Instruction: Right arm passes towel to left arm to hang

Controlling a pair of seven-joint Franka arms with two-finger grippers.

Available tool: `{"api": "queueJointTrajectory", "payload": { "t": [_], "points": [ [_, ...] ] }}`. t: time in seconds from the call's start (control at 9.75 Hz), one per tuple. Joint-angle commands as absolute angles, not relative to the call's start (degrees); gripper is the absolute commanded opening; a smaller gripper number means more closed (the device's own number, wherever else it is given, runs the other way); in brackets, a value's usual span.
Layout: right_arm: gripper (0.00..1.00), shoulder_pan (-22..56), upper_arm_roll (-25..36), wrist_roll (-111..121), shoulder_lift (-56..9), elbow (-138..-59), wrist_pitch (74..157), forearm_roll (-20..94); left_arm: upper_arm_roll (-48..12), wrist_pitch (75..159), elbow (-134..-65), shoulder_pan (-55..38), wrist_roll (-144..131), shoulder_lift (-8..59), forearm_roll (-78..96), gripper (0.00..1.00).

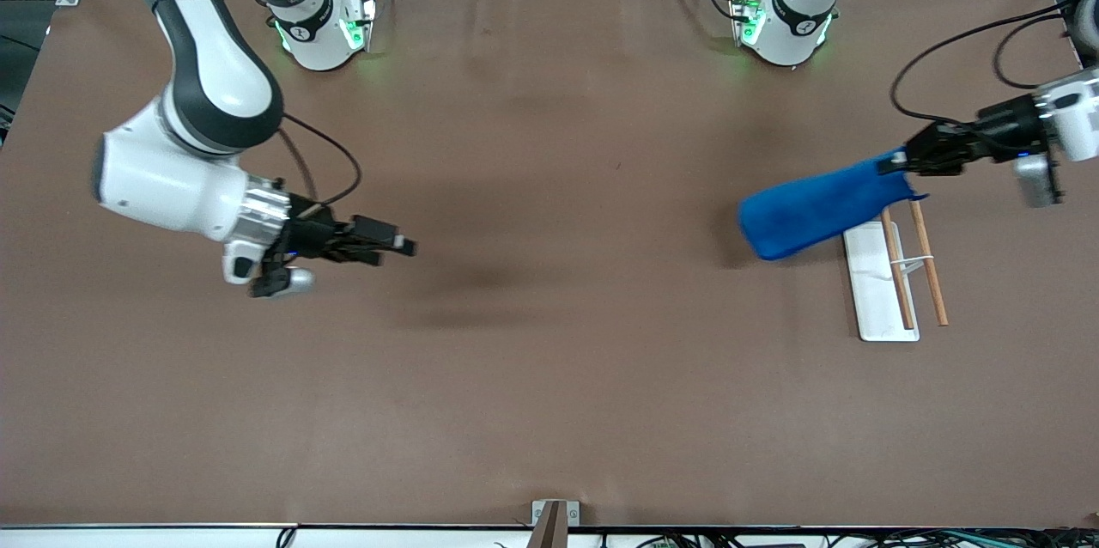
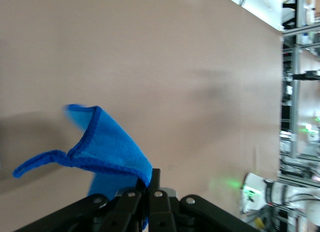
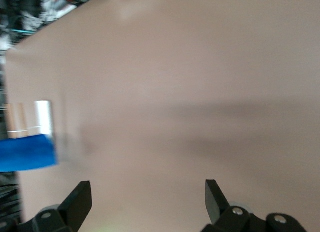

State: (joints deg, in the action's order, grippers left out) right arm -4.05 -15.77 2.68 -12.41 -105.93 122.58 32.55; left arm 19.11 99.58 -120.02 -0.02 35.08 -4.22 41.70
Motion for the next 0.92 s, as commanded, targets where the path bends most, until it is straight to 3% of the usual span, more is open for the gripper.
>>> {"api": "queueJointTrajectory", "payload": {
  "t": [0.0,0.21,0.41,0.82],
  "points": [
    [1.00,-3.8,-9.4,-3.9,-7.0,-107.2,119.2,17.2,22.9,99.3,-113.0,-0.3,38.0,3.8,39.5,0.00],
    [1.00,-3.9,-7.5,-11.0,-3.9,-106.8,116.4,2.3,23.6,99.4,-106.9,-0.2,39.8,9.7,36.8,0.00],
    [1.00,-3.3,-3.0,-13.2,-1.4,-103.6,111.4,0.8,24.2,99.6,-103.1,0.8,43.0,14.3,33.6,0.00],
    [1.00,-1.1,3.4,-11.7,-0.4,-86.3,86.4,-1.8,28.7,99.8,-100.1,1.2,44.5,17.9,31.1,0.01]
  ]
}}
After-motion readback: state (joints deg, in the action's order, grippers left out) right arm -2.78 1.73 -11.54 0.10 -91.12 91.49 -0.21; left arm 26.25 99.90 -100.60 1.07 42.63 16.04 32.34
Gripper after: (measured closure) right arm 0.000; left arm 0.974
